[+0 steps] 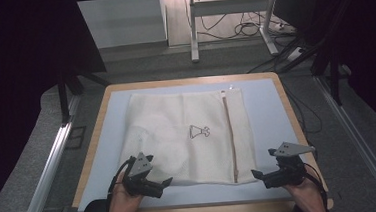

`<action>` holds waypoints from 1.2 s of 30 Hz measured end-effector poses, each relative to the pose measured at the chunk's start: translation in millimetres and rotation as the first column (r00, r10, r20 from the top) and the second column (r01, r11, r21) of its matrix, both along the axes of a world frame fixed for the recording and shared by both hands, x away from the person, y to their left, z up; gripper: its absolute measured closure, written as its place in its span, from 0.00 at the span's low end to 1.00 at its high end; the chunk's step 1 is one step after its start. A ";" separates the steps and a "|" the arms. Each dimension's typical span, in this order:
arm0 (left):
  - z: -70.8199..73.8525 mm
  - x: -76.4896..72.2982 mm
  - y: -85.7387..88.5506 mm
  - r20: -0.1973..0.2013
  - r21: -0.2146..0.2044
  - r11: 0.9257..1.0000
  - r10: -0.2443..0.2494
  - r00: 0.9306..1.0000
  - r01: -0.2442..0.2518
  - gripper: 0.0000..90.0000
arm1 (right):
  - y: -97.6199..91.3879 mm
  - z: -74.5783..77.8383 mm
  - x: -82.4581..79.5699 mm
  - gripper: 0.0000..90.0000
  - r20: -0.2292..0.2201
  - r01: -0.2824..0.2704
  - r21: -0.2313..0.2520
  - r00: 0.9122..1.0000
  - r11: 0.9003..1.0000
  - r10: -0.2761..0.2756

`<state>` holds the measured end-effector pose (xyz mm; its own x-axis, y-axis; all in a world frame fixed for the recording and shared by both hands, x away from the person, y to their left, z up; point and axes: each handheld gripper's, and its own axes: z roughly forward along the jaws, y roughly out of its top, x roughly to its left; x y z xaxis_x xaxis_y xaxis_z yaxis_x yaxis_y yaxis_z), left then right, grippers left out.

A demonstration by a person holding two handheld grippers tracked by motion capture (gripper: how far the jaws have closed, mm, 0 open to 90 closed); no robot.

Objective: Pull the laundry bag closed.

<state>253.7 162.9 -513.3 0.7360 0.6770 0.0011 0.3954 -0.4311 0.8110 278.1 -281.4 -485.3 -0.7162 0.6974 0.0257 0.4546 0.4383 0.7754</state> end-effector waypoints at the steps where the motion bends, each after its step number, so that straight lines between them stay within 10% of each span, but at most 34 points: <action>1: -0.1 0.1 -0.2 -0.001 0.000 1.000 -0.001 1.000 0.001 0.01 | 0.2 -0.2 0.2 0.02 -0.001 -0.003 0.000 1.000 1.000 0.003; 36: -1.5 -1.4 -4.5 0.031 0.028 0.999 -0.033 0.999 0.032 0.01 | 15.8 -0.7 2.8 0.00 0.020 -0.073 0.011 0.997 0.997 0.073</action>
<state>252.3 158.4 -514.8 0.7567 0.6524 0.0433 0.3552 -0.4658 0.8105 281.0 -265.6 -486.0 -0.7658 0.6427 0.0194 0.4063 0.4603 0.7893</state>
